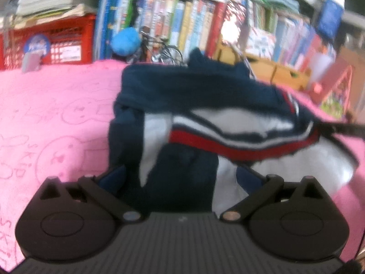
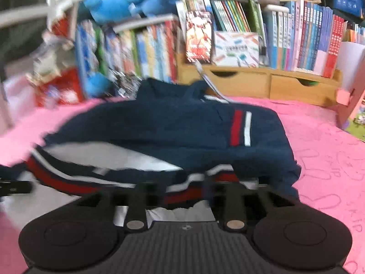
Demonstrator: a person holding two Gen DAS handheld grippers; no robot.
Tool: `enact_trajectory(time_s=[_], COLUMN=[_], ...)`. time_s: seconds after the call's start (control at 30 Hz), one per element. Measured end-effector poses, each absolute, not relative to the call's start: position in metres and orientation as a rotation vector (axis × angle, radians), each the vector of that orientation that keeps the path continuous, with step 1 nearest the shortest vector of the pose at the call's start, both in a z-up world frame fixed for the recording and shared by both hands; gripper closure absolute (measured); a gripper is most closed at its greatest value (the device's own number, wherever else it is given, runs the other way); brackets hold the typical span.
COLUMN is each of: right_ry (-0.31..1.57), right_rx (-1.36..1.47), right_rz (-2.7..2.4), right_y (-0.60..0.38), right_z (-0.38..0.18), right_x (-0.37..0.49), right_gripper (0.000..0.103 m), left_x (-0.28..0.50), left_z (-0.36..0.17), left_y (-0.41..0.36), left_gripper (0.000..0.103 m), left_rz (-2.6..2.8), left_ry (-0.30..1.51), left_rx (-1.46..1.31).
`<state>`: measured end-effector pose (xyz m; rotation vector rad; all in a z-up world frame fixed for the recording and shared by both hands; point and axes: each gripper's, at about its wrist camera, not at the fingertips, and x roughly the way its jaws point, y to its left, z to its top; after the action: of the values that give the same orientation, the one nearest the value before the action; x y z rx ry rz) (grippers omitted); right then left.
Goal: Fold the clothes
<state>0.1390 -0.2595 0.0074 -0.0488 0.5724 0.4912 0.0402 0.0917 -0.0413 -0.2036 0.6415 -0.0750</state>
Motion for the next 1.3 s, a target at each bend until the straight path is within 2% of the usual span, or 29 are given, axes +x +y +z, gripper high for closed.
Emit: enact_trajectory(time_s=[0.13, 0.27, 0.5, 0.6, 0.67, 0.7, 0.9, 0.97, 1.0, 1.03, 1.13, 1.3], right_ry=[0.55, 0.628, 0.697, 0.708, 0.699, 0.694, 0.692, 0.686, 0.678, 0.666, 0.597, 0.444], right_rx=[-0.184, -0.256, -0.156, -0.106, -0.098, -0.099, -0.113, -0.101, -0.101, -0.1, -0.089, -0.064], right_rz=[0.496, 0.489, 0.531, 0.545, 0.548, 0.551, 0.556, 0.548, 0.546, 0.543, 0.539, 0.53], right_y=[-0.272, -0.273, -0.28, -0.285, -0.285, -0.285, -0.283, -0.282, -0.281, -0.279, -0.278, -0.281], right_z=[0.022, 0.007, -0.012, -0.017, -0.017, -0.017, -0.015, -0.012, -0.011, -0.008, 0.01, 0.059], right_x=[0.138, 0.154, 0.172, 0.176, 0.172, 0.17, 0.167, 0.164, 0.161, 0.157, 0.141, 0.134], right_gripper=[0.042, 0.041, 0.039, 0.039, 0.047, 0.051, 0.054, 0.063, 0.078, 0.084, 0.089, 0.089], left_x=[0.045, 0.059, 0.08, 0.082, 0.076, 0.074, 0.075, 0.074, 0.071, 0.066, 0.053, 0.065], left_z=[-0.035, -0.039, -0.049, -0.051, -0.047, -0.046, -0.048, -0.045, -0.043, -0.038, -0.019, 0.032], left_y=[0.107, 0.098, 0.08, 0.073, 0.068, 0.065, 0.068, 0.068, 0.067, 0.066, 0.069, 0.064], left_gripper=[0.002, 0.006, 0.002, 0.004, 0.019, 0.036, 0.036, 0.045, 0.056, 0.068, 0.081, 0.082], left_rz=[-0.114, -0.134, -0.144, -0.116, -0.094, -0.092, -0.096, -0.074, -0.061, -0.042, -0.022, -0.027], left_ry=[0.641, 0.681, 0.705, 0.713, 0.707, 0.699, 0.678, 0.676, 0.663, 0.636, 0.543, 0.378], left_rx=[-0.312, -0.235, -0.088, -0.06, -0.086, -0.079, -0.102, -0.136, -0.142, -0.148, -0.195, -0.117])
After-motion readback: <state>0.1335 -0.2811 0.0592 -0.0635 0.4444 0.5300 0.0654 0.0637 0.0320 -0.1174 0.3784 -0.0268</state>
